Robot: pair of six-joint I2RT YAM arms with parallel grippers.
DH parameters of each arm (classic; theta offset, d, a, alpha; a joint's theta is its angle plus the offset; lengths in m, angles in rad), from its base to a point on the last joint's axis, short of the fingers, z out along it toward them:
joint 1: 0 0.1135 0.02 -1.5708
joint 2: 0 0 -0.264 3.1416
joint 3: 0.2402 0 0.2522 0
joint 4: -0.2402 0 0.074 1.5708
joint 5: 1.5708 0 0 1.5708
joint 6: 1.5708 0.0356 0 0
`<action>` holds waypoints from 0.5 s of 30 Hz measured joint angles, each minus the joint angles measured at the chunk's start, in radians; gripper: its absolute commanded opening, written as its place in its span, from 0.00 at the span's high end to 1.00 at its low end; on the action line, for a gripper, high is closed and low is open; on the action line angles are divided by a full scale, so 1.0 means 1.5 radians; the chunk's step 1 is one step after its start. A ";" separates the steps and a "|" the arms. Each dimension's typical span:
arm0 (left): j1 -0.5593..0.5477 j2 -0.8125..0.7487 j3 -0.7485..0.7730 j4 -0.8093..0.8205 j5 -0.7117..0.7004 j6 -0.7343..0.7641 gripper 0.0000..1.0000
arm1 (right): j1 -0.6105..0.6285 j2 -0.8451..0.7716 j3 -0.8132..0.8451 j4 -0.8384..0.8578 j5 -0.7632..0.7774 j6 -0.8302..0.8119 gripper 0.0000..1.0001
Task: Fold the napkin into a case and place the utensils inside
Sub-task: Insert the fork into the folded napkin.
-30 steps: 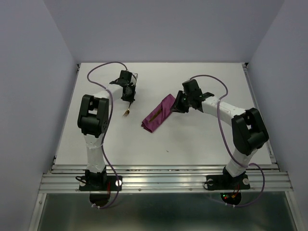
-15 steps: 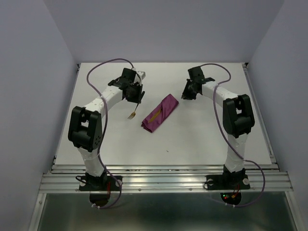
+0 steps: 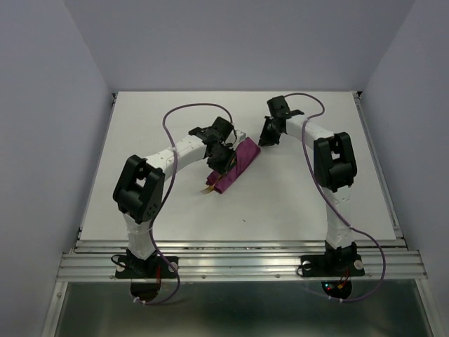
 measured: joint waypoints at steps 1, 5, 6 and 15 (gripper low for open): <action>-0.008 0.007 0.001 -0.007 -0.001 0.001 1.00 | 0.000 0.000 0.000 0.000 -0.003 0.000 0.80; -0.017 0.034 0.009 -0.031 -0.009 0.002 1.00 | 0.000 0.000 -0.003 0.002 -0.017 -0.001 0.80; -0.018 0.039 0.013 -0.036 -0.012 0.002 1.00 | 0.000 0.000 -0.005 0.003 -0.020 -0.001 0.80; -0.019 0.059 0.046 -0.053 -0.031 0.002 1.00 | 0.000 0.000 -0.017 0.025 -0.040 0.001 0.80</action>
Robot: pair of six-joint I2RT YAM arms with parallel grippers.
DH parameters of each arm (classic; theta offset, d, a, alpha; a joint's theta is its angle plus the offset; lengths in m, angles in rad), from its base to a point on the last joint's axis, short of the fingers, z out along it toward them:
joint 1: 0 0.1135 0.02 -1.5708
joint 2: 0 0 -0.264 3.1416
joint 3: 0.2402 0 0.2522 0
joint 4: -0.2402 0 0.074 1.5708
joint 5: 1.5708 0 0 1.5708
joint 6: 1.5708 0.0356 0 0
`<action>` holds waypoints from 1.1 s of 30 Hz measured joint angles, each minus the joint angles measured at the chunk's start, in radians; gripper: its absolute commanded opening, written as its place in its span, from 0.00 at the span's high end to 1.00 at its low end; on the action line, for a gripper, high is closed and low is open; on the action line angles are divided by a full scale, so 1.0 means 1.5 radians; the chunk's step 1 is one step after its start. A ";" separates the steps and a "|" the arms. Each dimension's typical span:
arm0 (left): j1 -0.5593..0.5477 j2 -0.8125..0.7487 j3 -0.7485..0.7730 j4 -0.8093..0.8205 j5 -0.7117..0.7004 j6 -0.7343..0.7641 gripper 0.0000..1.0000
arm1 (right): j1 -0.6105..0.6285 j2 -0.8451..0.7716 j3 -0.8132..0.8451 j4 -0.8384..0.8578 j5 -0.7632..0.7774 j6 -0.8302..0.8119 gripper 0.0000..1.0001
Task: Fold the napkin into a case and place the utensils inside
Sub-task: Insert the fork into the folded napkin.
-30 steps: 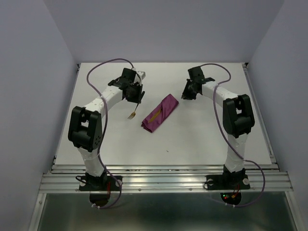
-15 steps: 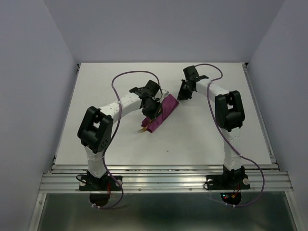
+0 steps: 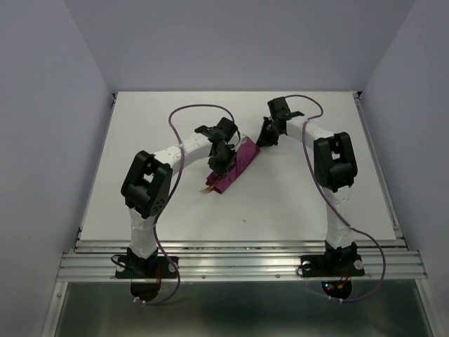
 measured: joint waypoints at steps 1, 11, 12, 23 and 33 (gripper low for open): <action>-0.001 0.004 0.002 0.000 -0.001 0.000 1.00 | 0.000 0.000 -0.001 0.003 -0.002 0.000 0.80; -0.008 0.074 0.051 -0.011 -0.014 0.004 1.00 | 0.000 -0.011 -0.031 0.036 -0.013 0.001 0.80; -0.008 0.077 0.054 -0.011 -0.014 0.005 1.00 | 0.000 -0.012 -0.033 0.038 -0.013 0.001 0.80; -0.008 0.090 0.085 -0.011 -0.011 0.008 1.00 | 0.000 -0.018 -0.047 0.050 -0.019 0.004 0.80; -0.008 0.136 0.135 -0.006 0.010 0.008 1.00 | 0.001 -0.029 -0.067 0.062 -0.020 0.008 0.80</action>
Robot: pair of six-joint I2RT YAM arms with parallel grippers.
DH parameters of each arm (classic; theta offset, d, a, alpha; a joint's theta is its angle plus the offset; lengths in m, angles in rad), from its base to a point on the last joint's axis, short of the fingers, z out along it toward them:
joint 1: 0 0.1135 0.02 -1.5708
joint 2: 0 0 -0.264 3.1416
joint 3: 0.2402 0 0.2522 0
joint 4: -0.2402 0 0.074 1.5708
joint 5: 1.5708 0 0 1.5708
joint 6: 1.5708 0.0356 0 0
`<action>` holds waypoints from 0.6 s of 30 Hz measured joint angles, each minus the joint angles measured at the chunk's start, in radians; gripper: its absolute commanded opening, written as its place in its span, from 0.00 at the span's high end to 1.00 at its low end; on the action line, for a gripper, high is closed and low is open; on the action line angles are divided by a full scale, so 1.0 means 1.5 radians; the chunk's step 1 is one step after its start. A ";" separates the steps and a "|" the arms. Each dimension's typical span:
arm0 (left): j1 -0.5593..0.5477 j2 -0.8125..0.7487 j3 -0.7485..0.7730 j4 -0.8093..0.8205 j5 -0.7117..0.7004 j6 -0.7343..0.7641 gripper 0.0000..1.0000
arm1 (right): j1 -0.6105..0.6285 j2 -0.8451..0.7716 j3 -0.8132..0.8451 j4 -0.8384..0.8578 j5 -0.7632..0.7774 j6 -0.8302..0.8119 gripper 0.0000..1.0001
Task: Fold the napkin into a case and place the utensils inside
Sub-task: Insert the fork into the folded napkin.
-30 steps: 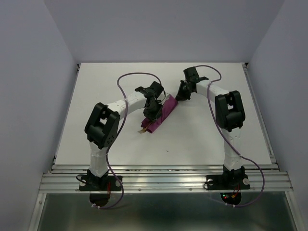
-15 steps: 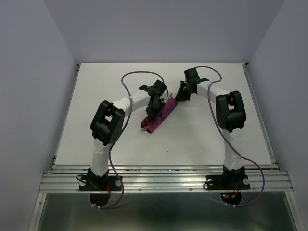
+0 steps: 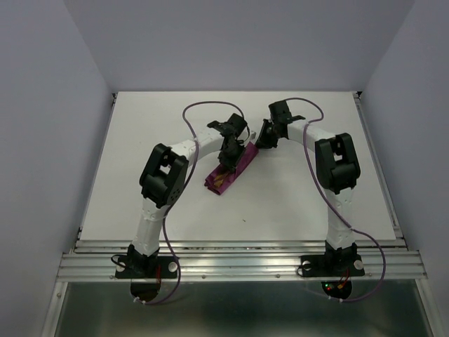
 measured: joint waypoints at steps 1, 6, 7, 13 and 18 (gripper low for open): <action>0.000 0.008 0.014 0.000 0.002 0.000 1.00 | 0.000 0.000 0.000 0.000 0.000 0.000 0.80; 0.000 0.031 0.043 0.003 0.005 0.000 1.00 | 0.000 -0.003 -0.005 0.002 0.000 0.000 0.80; 0.000 0.033 0.046 0.003 0.006 0.000 1.00 | 0.000 -0.004 -0.007 0.003 0.000 0.000 0.80; 0.000 0.036 0.051 0.006 0.001 -0.002 0.92 | 0.005 -0.009 -0.013 0.006 0.000 0.000 0.80; 0.000 0.039 0.056 0.005 -0.008 -0.005 0.67 | 0.006 -0.011 -0.018 0.010 0.000 0.001 0.80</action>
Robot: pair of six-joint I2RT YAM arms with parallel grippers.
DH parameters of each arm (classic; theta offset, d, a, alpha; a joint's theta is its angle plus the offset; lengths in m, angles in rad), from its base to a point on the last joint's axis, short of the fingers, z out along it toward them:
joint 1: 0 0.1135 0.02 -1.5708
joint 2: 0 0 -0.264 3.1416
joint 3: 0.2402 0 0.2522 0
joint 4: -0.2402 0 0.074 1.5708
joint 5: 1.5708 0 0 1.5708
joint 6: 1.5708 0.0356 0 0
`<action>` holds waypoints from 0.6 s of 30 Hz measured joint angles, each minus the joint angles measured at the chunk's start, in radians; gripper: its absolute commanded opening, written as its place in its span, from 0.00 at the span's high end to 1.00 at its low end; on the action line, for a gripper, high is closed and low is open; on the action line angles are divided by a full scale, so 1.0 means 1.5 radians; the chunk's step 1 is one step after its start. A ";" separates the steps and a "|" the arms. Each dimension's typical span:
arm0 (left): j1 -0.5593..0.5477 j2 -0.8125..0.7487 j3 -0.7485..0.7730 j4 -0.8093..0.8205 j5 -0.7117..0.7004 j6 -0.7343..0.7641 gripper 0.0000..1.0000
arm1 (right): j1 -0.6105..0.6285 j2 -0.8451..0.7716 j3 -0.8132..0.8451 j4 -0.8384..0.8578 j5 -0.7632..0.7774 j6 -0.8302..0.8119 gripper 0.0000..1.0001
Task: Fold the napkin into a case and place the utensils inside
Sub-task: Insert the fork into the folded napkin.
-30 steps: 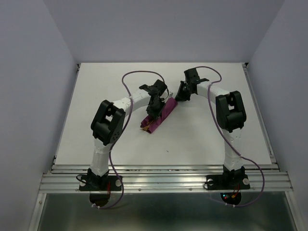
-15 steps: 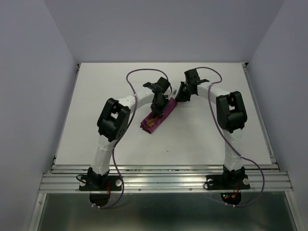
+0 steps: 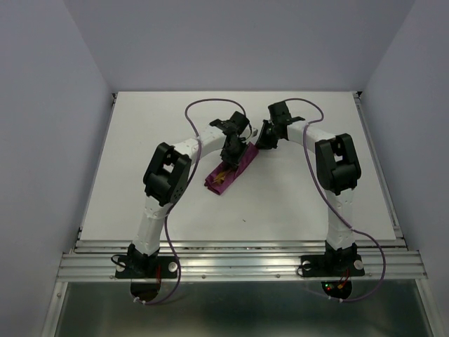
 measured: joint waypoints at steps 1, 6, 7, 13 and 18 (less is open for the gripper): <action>0.000 0.000 0.000 0.000 -0.002 0.000 0.64 | 0.000 0.000 0.000 0.000 0.000 0.000 0.80; 0.000 0.000 0.000 0.000 -0.014 -0.005 0.60 | 0.001 0.000 -0.001 0.000 0.000 0.000 0.80; 0.000 0.000 0.000 0.000 -0.014 -0.005 0.59 | 0.002 -0.001 -0.002 0.000 0.000 0.000 0.80; 0.000 -0.006 -0.006 -0.001 -0.019 -0.005 0.59 | 0.006 -0.003 -0.004 0.000 0.000 0.000 0.80; 0.000 -0.040 -0.039 0.001 -0.019 -0.005 0.63 | 0.007 -0.003 -0.004 -0.001 0.000 0.000 0.80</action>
